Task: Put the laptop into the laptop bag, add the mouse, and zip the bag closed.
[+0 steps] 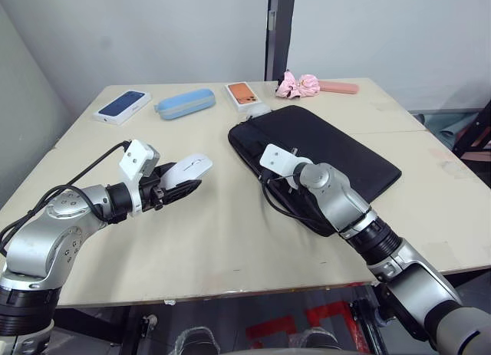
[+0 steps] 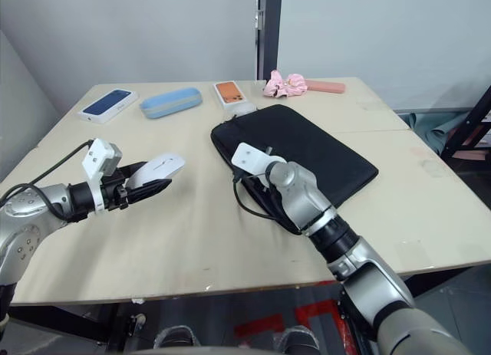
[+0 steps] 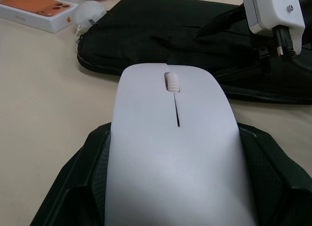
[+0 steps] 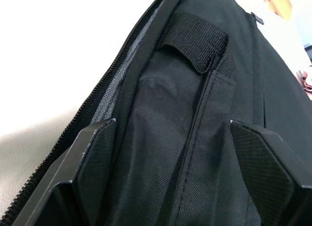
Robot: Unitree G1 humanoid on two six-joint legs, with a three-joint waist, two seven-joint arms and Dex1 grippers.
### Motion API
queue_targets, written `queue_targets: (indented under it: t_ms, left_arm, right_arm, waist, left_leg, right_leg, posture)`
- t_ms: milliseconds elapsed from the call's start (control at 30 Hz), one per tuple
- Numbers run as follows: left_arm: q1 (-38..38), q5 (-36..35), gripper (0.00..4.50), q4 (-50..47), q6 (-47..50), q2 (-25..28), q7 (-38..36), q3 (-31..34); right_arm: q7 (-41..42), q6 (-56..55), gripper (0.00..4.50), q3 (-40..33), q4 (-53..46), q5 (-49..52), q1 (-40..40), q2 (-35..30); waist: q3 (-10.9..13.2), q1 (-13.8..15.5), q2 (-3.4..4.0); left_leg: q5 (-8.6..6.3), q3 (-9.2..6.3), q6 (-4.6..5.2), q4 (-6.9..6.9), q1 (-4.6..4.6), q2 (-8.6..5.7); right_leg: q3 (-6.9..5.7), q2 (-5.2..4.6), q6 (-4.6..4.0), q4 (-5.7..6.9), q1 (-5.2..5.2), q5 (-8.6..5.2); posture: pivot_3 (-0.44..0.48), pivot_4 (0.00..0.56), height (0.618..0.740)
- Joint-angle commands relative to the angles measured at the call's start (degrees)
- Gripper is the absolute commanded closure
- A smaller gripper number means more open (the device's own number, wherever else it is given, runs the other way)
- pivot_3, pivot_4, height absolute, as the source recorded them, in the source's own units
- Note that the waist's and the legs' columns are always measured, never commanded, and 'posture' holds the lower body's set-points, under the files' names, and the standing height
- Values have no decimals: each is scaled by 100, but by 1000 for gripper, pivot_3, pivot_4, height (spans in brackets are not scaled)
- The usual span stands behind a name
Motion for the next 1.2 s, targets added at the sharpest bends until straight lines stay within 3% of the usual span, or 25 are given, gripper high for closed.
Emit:
queue_targets:
  t_ms: [33,333,700,833,1100,1200]
  left_arm:
    - [-44,-42,1638,-207,-103,4,13,67]
    - [-57,-33,1638,-190,-111,-18,12,41]
    - [-81,-13,1638,-174,-117,-21,14,9]
    - [-104,-7,1638,-157,-122,-20,9,-1]
    - [-118,-22,1638,-168,-103,-24,-1,2]
    - [-112,-28,1638,-180,-96,-25,4,5]
  right_arm:
    - [-20,68,634,-141,-193,-30,-61,93]
    - [-63,30,634,-72,-203,-134,39,92]
    - [-114,187,634,-478,319,96,82,174]
    - [-139,322,1733,-577,244,200,193,235]
    - [-139,481,4368,-689,79,303,323,258]
    - [-106,523,4456,-749,41,359,325,249]
  waist:
    - [0,-1,0]
    - [0,-4,0]
    - [0,13,0]
    - [0,21,0]
    - [-1,22,-1]
    - [-1,26,0]
  left_leg:
    - [0,0,0,0,0,0]
    - [0,0,0,0,0,0]
    - [2,0,-3,5,1,0]
    - [3,-1,-5,5,1,0]
    - [4,-1,-24,4,6,0]
    - [4,-2,-32,4,7,0]
  right_leg:
    - [0,0,0,0,0,0]
    - [0,0,0,0,0,0]
    - [1,0,0,8,1,0]
    - [1,0,-1,10,2,0]
    - [3,0,2,17,4,2]
    - [4,0,13,18,4,8]
  posture:
    - [0,150,740]
    - [0,150,740]
    - [0,150,740]
    - [0,150,740]
    - [0,150,740]
    - [0,150,740]
